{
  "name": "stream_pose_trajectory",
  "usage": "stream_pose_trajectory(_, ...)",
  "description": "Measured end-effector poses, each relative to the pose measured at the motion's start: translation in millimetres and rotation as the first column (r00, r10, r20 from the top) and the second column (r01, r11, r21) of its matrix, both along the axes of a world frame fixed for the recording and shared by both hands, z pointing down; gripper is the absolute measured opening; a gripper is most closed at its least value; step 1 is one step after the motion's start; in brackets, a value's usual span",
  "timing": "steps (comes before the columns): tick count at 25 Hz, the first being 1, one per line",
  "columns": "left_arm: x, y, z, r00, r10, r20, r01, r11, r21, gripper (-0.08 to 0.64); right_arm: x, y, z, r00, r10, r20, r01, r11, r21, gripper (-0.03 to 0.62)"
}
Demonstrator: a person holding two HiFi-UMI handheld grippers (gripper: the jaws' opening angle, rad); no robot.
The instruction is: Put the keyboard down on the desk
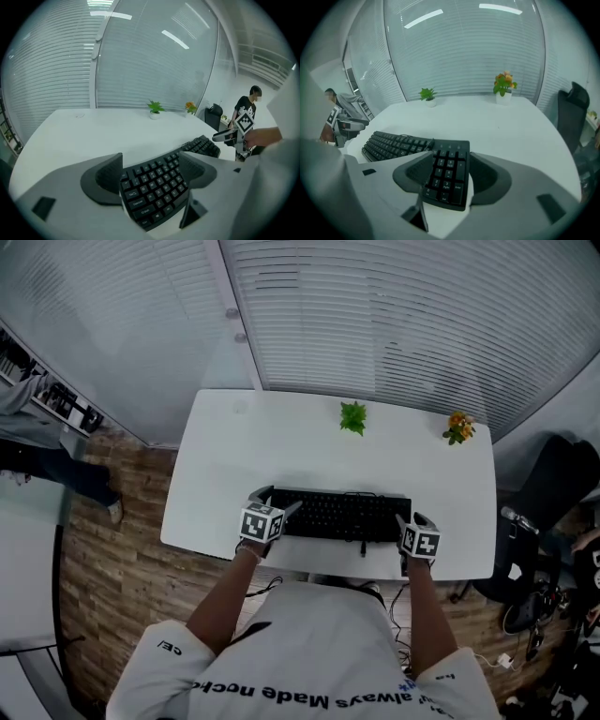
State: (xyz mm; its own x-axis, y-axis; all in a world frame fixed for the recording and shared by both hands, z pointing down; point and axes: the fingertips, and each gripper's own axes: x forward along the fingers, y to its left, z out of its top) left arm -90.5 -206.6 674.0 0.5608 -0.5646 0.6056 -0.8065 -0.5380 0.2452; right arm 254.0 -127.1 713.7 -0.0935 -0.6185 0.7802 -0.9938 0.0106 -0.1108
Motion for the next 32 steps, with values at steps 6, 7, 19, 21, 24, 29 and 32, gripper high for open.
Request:
stream_pose_trajectory(6, 21, 8, -73, 0.992, 0.045, -0.115, -0.027, 0.987, 0.159, 0.297, -13, -12, -60, 0.996, -0.088, 0.023, 0.082, 0.981, 0.174, 0.167)
stream_pose_trajectory(7, 24, 10, -86, 0.990, 0.050, -0.130, -0.025, 0.982, 0.185, 0.266, -17, -13, -75, 0.994, -0.102, 0.023, 0.095, 0.974, 0.204, 0.155)
stream_pose_trajectory(19, 54, 47, -238, 0.955, 0.151, -0.254, -0.010, 0.875, 0.483, 0.094, -84, -2, -235, 0.956, -0.292, -0.013, 0.263, 0.840, 0.475, 0.058)
stream_pose_trajectory(21, 57, 54, -259, 0.949, 0.166, -0.268, -0.001, 0.852, 0.523, 0.082, -94, 3, -255, 0.948, -0.316, -0.027, 0.287, 0.816, 0.502, 0.052)
stream_pose_trajectory(24, 62, 67, -289, 0.943, 0.184, -0.276, 0.001, 0.829, 0.559, 0.070, -107, 12, -279, 0.932, -0.357, -0.058, 0.330, 0.775, 0.539, 0.042)
stream_pose_trajectory(29, 65, 83, -327, 0.933, 0.202, -0.297, 0.030, 0.780, 0.625, 0.058, -131, 25, -320, 0.912, -0.400, -0.093, 0.374, 0.715, 0.591, 0.032)
stream_pose_trajectory(32, 64, 87, -337, 0.931, 0.196, -0.308, 0.042, 0.779, 0.625, 0.055, -140, 30, -336, 0.904, -0.415, -0.098, 0.384, 0.693, 0.610, 0.029)
